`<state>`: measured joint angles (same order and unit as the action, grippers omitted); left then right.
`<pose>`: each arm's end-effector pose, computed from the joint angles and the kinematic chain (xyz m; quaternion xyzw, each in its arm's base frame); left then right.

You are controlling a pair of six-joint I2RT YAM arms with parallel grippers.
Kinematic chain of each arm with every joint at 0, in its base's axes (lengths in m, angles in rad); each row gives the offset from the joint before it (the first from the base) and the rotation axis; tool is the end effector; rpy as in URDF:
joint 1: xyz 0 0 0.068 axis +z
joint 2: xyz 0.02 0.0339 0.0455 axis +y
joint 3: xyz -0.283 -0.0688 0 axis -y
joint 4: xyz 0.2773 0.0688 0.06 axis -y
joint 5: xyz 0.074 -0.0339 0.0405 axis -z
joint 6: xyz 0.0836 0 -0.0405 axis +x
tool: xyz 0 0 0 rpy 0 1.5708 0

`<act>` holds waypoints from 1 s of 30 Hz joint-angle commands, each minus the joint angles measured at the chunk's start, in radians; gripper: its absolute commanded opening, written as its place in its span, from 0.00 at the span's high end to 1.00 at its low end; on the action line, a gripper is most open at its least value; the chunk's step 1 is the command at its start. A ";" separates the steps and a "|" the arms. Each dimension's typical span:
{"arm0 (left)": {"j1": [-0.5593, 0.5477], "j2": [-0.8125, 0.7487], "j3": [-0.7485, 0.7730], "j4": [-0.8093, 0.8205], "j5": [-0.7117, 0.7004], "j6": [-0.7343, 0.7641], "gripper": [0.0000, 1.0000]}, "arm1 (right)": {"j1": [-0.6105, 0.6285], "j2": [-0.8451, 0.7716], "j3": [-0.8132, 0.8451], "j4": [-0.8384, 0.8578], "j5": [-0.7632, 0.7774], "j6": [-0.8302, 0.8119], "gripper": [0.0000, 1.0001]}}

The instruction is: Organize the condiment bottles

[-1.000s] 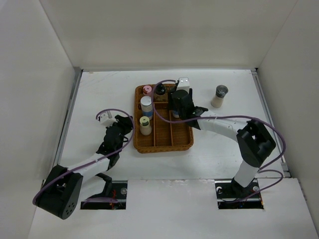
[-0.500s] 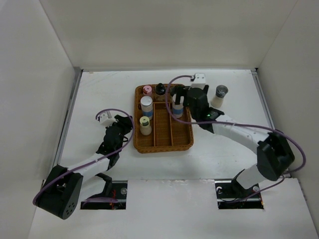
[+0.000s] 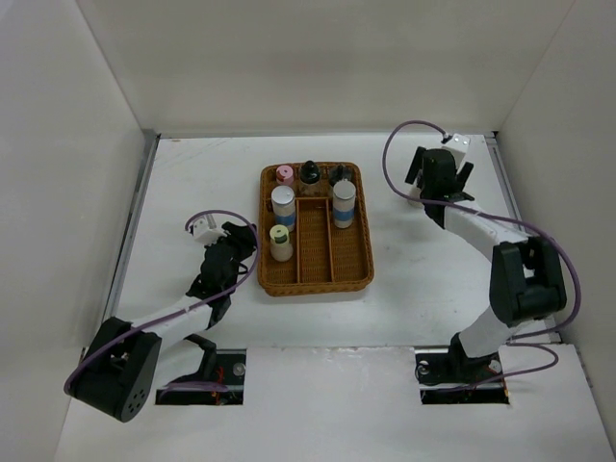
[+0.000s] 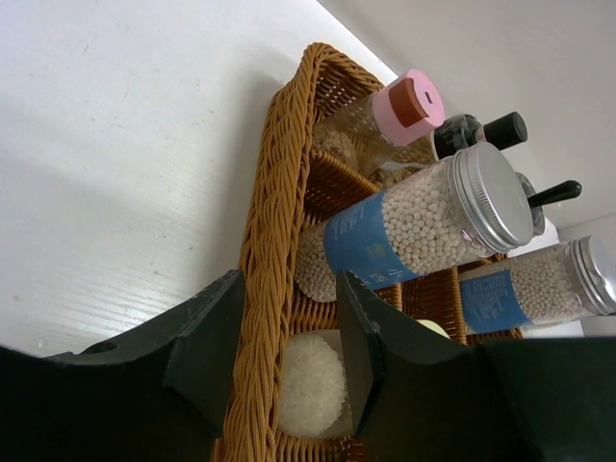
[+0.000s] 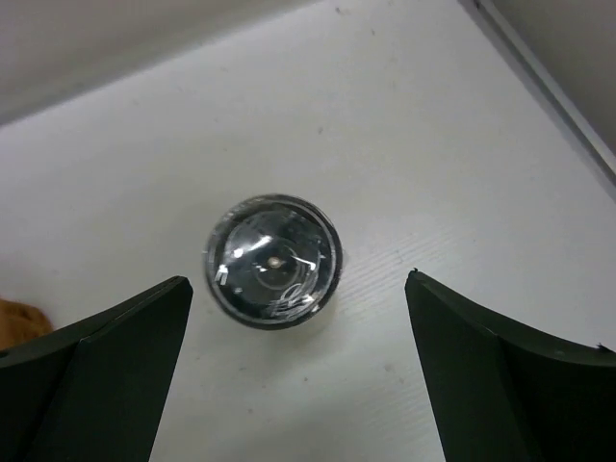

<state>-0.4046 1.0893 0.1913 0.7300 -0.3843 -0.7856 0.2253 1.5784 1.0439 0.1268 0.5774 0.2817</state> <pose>0.2495 -0.0728 0.1595 -0.2630 0.7130 -0.2343 0.6063 0.4231 0.0501 0.2497 0.1789 0.7963 -0.0982 0.5694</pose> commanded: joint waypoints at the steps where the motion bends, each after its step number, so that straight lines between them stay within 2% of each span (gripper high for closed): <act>1: -0.003 0.012 0.004 0.062 0.010 -0.009 0.59 | -0.027 0.049 0.083 -0.047 -0.086 0.014 0.00; 5: -0.004 0.018 0.007 0.065 0.015 -0.007 0.58 | -0.062 0.091 0.100 -0.004 -0.181 0.028 0.00; 9: -0.004 0.018 0.005 0.071 0.019 -0.009 0.58 | -0.085 0.146 0.140 0.027 -0.203 0.037 0.01; 12: 0.002 0.020 0.004 0.072 0.019 -0.009 0.58 | -0.080 0.154 0.143 0.033 -0.197 0.033 0.17; 15: 0.002 0.011 0.002 0.072 0.021 -0.009 0.58 | -0.079 0.125 0.122 0.034 -0.188 0.034 0.40; 17: -0.001 0.014 0.002 0.072 0.015 -0.007 0.57 | -0.065 0.069 0.085 0.039 -0.159 0.048 0.50; 25: 0.003 0.012 -0.001 0.072 0.019 -0.015 0.57 | 0.097 -0.271 -0.117 0.021 -0.030 0.067 0.50; 30: 0.005 0.011 -0.001 0.072 0.019 -0.018 0.55 | 0.228 -0.467 -0.208 -0.068 -0.033 0.080 0.50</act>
<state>-0.4061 1.1103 0.1913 0.7380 -0.3729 -0.7937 0.4072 1.2007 0.8524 0.0387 0.5022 0.3408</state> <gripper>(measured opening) 0.448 0.711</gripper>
